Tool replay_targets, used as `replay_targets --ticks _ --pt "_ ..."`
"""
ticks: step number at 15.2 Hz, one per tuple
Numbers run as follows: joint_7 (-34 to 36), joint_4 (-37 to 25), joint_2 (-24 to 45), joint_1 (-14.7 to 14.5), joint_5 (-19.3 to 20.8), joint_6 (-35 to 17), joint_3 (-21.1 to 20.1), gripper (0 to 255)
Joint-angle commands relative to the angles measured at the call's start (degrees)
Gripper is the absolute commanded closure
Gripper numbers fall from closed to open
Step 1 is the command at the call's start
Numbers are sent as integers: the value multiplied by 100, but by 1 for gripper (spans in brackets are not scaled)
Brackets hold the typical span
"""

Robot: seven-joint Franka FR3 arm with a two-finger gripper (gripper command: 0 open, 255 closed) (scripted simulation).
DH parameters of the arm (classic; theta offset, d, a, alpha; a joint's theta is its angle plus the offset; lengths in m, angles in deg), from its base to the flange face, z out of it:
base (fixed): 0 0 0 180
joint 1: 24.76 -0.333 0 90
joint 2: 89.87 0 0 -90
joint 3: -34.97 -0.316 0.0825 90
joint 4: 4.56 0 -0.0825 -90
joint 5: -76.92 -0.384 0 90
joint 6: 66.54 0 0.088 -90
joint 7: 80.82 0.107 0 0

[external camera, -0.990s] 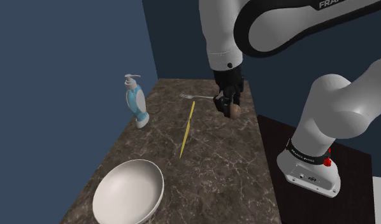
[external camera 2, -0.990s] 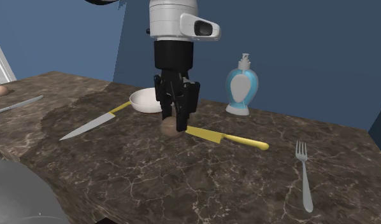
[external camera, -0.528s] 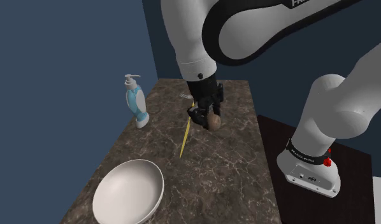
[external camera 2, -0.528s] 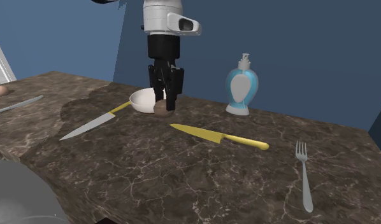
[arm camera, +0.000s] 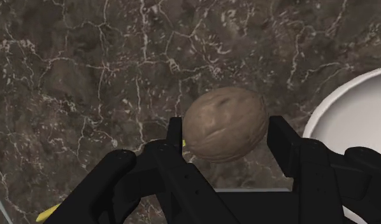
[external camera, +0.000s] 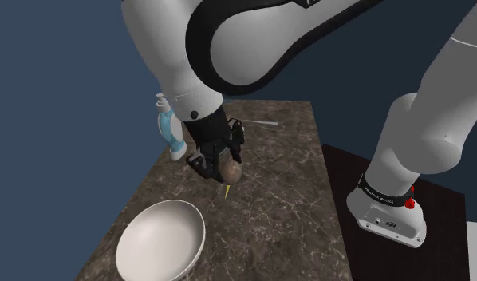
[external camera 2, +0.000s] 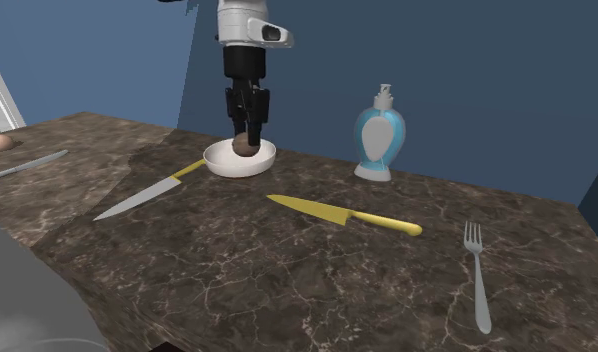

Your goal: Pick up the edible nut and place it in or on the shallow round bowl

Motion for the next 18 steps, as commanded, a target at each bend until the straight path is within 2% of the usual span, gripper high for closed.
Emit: replay_targets --ticks 1,4,7,10,13,14,18 --pt "317 -502 509 -40 225 64 -147 255" --pt "802 -1303 1296 -226 615 227 -311 255" --pt "1243 -2207 2110 -544 1036 482 -376 255" --pt "1599 -3252 2943 -983 1447 837 -357 255" --pt "1840 -4521 3819 -1548 1834 1315 -256 255" --pt "1846 -4603 3868 -1593 1849 1345 -236 255" --pt "1858 -4289 3872 -1538 1856 1039 -222 255"
